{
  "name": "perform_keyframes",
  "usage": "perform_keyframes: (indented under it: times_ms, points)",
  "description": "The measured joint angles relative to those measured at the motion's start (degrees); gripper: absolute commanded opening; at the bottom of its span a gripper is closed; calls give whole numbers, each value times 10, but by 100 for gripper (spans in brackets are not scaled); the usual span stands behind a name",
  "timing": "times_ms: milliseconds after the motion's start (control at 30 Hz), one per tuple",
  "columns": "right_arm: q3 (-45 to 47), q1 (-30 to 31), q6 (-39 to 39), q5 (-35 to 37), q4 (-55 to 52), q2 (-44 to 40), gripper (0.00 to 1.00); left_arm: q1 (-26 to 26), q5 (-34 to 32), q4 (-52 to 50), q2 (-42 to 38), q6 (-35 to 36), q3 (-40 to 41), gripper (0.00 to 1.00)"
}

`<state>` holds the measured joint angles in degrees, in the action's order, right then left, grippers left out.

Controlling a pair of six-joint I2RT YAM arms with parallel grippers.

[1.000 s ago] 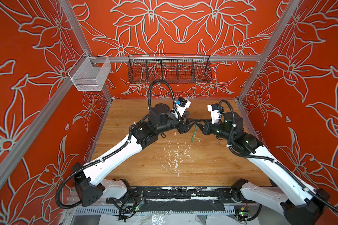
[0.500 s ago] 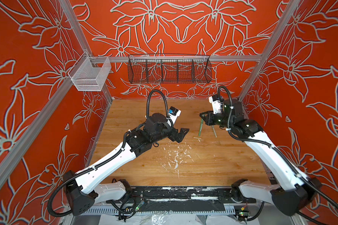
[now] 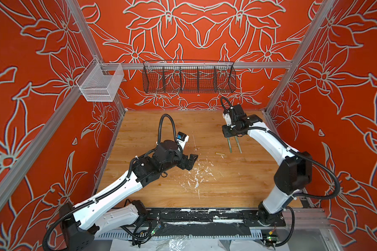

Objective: Insert pens into pen caps
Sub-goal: Place a pen at the middle-right of the table.

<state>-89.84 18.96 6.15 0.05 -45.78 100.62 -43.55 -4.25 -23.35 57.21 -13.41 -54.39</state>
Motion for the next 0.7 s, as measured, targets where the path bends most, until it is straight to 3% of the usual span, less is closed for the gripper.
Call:
perform_keyframes:
  times_ms: [700]
  points:
    - [-72,-49,-10,10,-3,212,0,0,-31,-8,-12,-8,19,97]
